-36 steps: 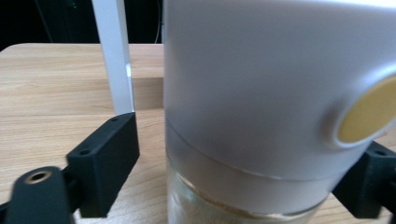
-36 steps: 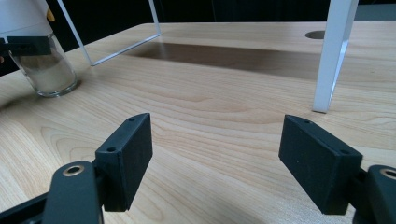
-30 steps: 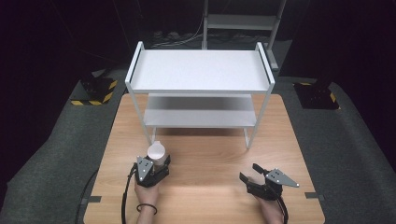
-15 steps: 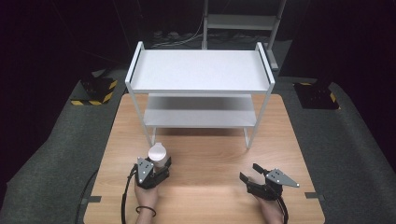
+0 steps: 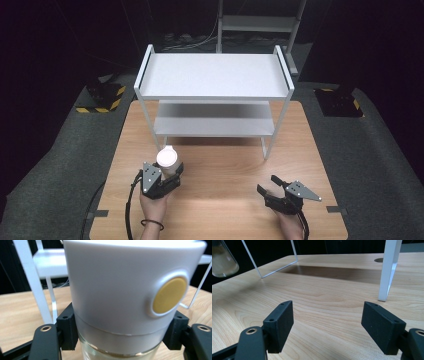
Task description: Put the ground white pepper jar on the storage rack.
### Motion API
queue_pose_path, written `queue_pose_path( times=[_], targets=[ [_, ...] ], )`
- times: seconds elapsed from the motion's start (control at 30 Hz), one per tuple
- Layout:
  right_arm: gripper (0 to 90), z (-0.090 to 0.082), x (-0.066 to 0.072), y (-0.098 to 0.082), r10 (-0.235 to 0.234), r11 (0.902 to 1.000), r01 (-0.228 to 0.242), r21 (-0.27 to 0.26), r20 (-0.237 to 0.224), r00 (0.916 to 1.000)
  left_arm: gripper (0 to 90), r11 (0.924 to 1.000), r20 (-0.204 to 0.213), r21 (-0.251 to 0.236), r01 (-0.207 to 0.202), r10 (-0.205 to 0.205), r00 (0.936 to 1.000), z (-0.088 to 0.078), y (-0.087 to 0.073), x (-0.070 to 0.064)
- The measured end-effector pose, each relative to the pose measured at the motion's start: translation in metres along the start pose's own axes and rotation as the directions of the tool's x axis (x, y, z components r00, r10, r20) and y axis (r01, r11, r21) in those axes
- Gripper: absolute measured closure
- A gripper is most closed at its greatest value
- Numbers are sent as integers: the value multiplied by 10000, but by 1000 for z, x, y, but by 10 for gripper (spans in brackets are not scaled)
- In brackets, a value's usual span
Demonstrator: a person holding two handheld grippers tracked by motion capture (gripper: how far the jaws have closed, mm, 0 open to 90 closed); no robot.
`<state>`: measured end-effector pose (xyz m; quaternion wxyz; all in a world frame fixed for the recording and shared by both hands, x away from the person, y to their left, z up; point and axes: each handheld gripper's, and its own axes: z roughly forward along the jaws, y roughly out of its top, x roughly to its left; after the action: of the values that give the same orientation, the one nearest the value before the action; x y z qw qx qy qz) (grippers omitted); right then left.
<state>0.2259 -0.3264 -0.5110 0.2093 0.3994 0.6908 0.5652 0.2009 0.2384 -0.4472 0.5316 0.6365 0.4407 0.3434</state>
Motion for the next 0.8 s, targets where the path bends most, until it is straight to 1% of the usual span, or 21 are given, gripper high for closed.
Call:
queue_pose_path(
  times=[0.07,0.1,0.17,0.23,0.27,0.43,0.6,0.7,0.77,0.8],
  targets=[
    [258,0,0,-1,43,10000,-43,-41,-10,10000,308,9999,1,-155,32,-32,10000,0,7,-2],
    [258,-1,-1,-1,56,10000,-56,-68,-18,10000,308,9996,-15,-264,-19,18,10000,1,15,-3],
    [257,-1,-1,-2,65,9999,-65,-96,-35,10000,308,9995,-39,-307,-48,47,10000,2,18,-4],
    [258,-1,-2,-2,72,9999,-73,-109,-45,10000,308,9991,-74,-388,-171,168,9998,5,27,-6],
    [258,-1,-2,-2,74,9999,-74,-112,-51,10000,308,9988,-77,-431,-253,249,9997,8,34,-7],
    [258,-1,-3,-2,105,9998,-107,-161,-86,9999,308,9975,16,-689,-180,181,9998,18,49,-9],
    [258,-1,-3,-2,87,9999,-88,-147,-123,9999,308,9975,-25,-688,-188,187,9998,35,67,-10],
    [258,-1,-3,-2,100,9998,-102,-154,-146,9998,308,9980,-54,-567,-284,281,9996,44,76,-9],
    [257,-1,-4,-3,102,9998,-105,-166,-157,9998,308,9983,-150,-450,-370,364,9992,50,84,-11],
    [258,-1,-4,-3,102,9998,-104,-165,-162,9998,308,9984,-187,-451,-332,324,9993,54,87,-11]
  ],
)
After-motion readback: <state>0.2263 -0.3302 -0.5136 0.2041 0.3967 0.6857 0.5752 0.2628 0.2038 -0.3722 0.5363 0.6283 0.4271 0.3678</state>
